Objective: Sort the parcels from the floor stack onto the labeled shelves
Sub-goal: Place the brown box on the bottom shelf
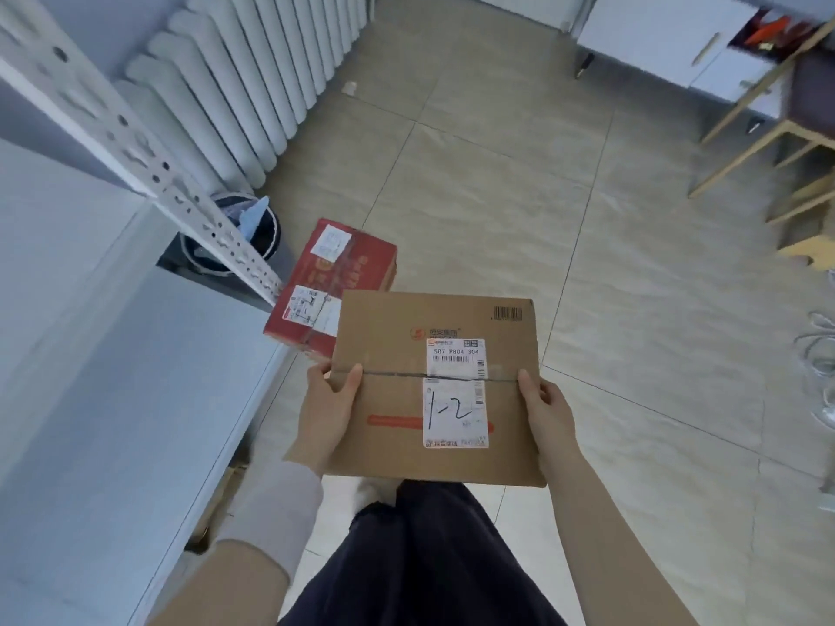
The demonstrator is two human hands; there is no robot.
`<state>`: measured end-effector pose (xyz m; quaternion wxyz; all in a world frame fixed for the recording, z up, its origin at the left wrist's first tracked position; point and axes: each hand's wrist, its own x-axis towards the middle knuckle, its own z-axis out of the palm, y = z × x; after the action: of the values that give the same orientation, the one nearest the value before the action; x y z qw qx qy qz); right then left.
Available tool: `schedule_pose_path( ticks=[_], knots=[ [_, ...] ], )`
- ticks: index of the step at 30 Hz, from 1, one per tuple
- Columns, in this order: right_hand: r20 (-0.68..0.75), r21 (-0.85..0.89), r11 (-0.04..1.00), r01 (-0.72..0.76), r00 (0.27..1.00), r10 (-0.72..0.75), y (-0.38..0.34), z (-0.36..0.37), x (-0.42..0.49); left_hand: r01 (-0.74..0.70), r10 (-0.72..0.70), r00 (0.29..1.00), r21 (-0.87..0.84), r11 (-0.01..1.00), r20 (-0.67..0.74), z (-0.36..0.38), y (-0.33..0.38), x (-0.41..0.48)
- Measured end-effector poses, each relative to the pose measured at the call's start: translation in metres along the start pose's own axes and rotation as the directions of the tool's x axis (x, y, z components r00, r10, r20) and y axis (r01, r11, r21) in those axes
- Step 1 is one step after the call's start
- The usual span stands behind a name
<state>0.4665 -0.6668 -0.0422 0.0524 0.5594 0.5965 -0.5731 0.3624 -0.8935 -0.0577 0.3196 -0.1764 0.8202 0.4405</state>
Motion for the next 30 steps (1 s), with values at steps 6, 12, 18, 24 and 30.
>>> schedule_pose_path(
  ticks=[6, 12, 18, 24, 30],
  knots=[
    [0.182, -0.124, 0.990, 0.071, 0.982, -0.048, 0.018, 0.032, -0.037, 0.052, -0.066, 0.991, -0.124, 0.991, -0.117, -0.041, -0.063, -0.045],
    [0.359, -0.217, 0.959, 0.183, 0.928, -0.096, 0.031, 0.059, -0.091, 0.070, -0.172, 0.932, -0.307, 0.949, -0.319, -0.078, -0.110, -0.115],
    [0.577, -0.280, 0.879, 0.385, 0.800, -0.166, 0.029, 0.075, -0.123, 0.040, -0.319, 0.813, -0.498, 0.866, -0.488, -0.077, -0.157, -0.179],
    [0.686, -0.296, 0.828, 0.477, 0.709, -0.163, 0.038, 0.059, -0.143, -0.009, -0.382, 0.733, -0.570, 0.822, -0.563, -0.053, -0.178, -0.232],
    [0.746, -0.238, 0.793, 0.561, 0.628, -0.221, 0.027, 0.061, -0.181, -0.125, -0.380, 0.674, -0.604, 0.787, -0.634, -0.072, -0.181, -0.272]
  ],
)
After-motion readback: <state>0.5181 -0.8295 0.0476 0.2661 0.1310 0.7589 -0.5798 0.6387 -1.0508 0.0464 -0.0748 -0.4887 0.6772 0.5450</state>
